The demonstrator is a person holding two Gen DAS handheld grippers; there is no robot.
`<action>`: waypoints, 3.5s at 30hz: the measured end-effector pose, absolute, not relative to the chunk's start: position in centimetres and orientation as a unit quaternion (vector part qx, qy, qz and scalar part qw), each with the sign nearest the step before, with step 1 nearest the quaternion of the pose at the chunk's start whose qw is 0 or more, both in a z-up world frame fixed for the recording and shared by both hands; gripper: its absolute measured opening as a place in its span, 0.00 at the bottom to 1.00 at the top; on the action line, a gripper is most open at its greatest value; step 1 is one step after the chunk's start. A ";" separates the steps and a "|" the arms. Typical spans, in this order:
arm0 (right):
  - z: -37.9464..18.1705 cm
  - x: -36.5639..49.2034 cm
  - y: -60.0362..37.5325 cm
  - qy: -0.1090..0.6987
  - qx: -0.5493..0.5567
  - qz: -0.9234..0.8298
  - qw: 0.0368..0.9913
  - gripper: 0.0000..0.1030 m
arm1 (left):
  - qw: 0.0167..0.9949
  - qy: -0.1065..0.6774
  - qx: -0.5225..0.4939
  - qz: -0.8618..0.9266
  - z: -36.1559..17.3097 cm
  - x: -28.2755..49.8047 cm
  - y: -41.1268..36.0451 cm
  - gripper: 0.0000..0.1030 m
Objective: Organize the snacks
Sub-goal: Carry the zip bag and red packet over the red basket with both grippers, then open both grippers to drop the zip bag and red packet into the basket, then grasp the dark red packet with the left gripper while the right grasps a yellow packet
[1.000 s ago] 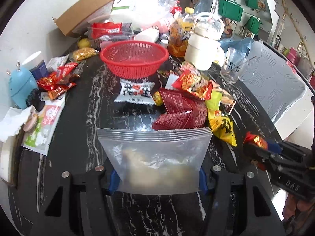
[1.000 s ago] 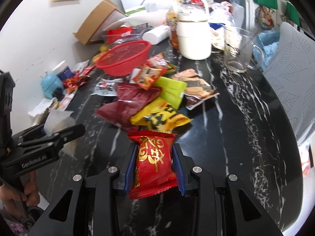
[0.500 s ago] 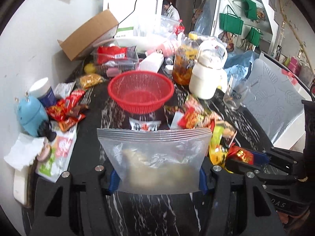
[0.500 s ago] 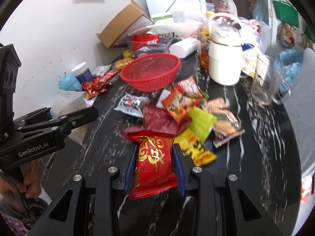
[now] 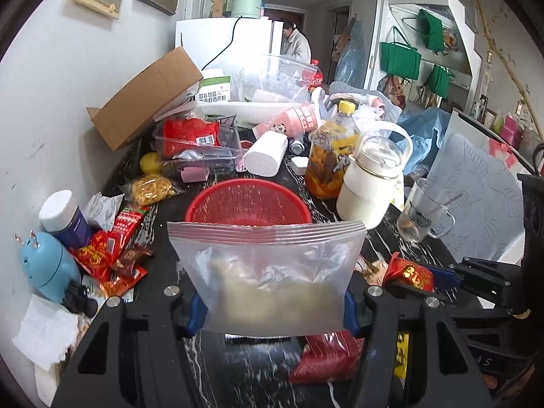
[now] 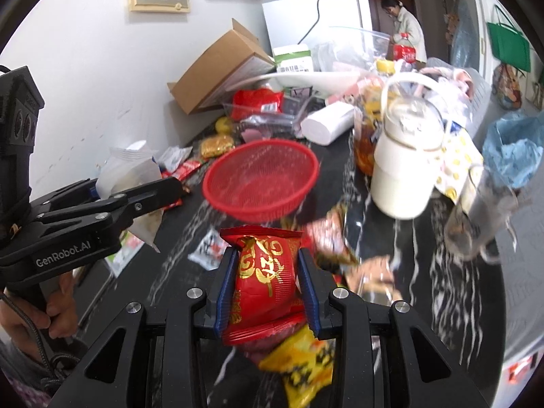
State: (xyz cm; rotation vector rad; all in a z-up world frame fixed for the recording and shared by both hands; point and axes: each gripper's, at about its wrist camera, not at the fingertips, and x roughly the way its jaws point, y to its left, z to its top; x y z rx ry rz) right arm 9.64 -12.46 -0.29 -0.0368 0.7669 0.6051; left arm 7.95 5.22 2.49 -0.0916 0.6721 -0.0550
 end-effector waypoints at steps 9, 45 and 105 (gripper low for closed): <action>0.8 14.4 -10.5 0.362 -0.029 0.307 0.880 0.34 | 0.940 0.337 -0.051 -0.020 2.3 13.3 6.8 0.58; -2.8 25.8 -5.3 0.410 -0.075 0.289 0.862 0.49 | 0.903 0.427 -0.015 0.036 -3.5 24.6 9.2 0.73; 1.2 2.9 -14.3 0.373 -0.050 0.196 0.906 0.52 | 0.929 0.362 0.025 -0.077 2.8 1.8 0.6 0.73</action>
